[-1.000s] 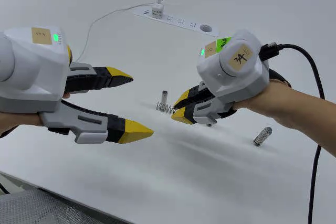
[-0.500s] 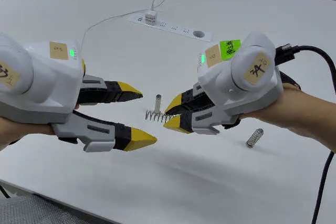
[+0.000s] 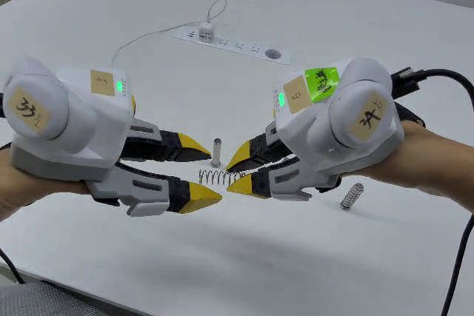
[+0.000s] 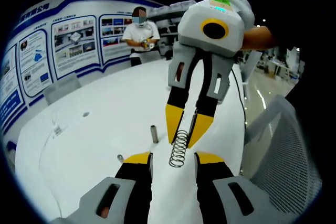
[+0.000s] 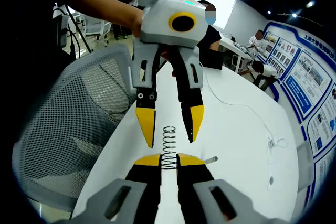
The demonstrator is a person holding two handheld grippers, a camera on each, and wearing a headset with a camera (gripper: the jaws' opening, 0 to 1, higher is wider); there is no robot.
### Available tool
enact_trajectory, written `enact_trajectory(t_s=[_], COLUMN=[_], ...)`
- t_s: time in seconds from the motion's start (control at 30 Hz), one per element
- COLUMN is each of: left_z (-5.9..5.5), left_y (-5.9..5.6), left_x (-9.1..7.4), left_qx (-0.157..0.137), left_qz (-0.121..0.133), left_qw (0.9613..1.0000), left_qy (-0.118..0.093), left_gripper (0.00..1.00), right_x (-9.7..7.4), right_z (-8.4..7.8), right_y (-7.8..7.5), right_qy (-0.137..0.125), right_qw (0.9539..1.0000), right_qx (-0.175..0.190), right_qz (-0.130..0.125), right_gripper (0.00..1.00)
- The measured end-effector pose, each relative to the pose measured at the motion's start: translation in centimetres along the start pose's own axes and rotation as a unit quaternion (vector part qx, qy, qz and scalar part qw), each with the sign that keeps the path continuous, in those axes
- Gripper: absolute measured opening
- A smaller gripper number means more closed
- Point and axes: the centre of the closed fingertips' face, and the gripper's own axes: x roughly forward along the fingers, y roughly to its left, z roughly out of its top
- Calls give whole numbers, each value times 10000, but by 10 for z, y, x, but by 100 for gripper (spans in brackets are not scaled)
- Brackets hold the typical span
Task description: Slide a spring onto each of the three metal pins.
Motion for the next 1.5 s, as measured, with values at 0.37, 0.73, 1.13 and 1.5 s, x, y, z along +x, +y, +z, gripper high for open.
enact_trajectory(t_s=[0.37,0.73,1.13,1.5], left_z=[-4,-2,3,2], left_y=[-6,-13,-13,-11], left_x=[0,5,0,-4], left_qx=[171,479,676,829], left_qz=[-101,-212,-179,-121], left_qw=[9997,9981,9974,9964], left_qy=[157,311,155,124], left_gripper=[14,14,11,11], right_x=[-1,-1,-6,-7], right_z=[0,2,8,-2], right_y=[3,7,5,4], right_qy=[60,160,137,87], right_qw=[9999,9998,9994,9999], right_qx=[-69,-120,-286,-95], right_qz=[-46,-6,-151,-108], right_gripper=[11,11,12,16])
